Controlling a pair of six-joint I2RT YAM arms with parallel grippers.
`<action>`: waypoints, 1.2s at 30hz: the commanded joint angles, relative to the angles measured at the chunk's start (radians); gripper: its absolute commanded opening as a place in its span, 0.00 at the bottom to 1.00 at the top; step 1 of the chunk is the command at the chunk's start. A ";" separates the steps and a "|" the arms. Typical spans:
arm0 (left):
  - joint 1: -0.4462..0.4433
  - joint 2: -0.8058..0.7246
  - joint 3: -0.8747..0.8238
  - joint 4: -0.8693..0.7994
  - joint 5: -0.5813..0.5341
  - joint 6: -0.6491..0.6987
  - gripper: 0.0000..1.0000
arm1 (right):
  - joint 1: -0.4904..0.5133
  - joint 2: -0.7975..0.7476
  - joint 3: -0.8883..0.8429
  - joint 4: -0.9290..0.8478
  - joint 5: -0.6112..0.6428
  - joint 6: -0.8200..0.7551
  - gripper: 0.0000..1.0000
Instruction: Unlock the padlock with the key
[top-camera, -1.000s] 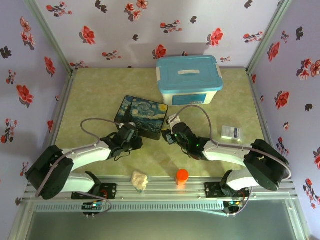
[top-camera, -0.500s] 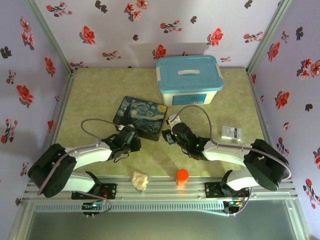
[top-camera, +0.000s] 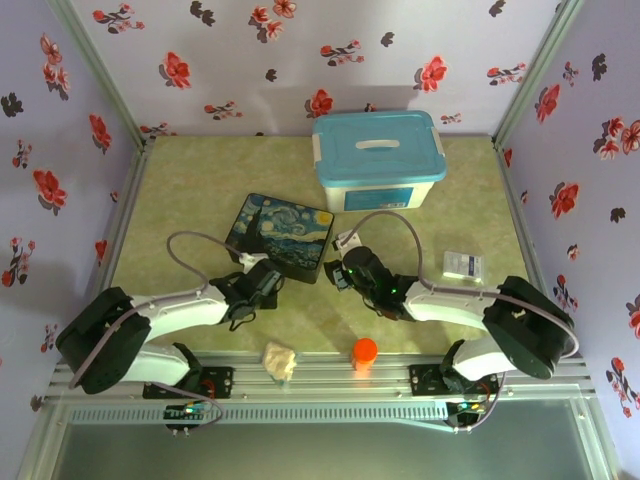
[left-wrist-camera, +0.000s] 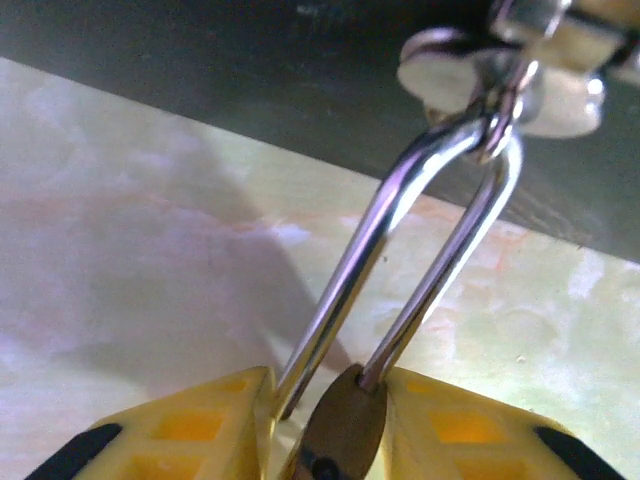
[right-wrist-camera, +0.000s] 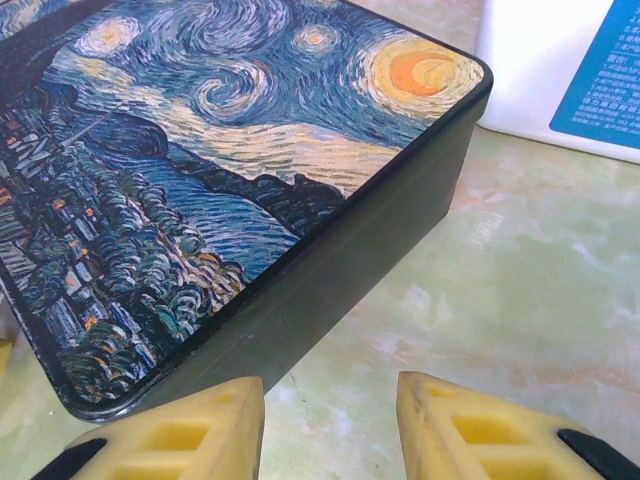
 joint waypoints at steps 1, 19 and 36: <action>-0.017 -0.003 0.015 -0.106 -0.084 0.013 0.30 | -0.003 0.006 -0.010 0.012 0.026 0.031 0.39; -0.122 0.010 0.065 -0.177 -0.176 -0.015 0.35 | -0.003 -0.014 -0.021 0.010 0.030 0.053 0.38; -0.112 -0.262 0.043 -0.187 -0.086 -0.042 0.66 | 0.022 -0.176 -0.056 0.031 -0.020 0.071 0.53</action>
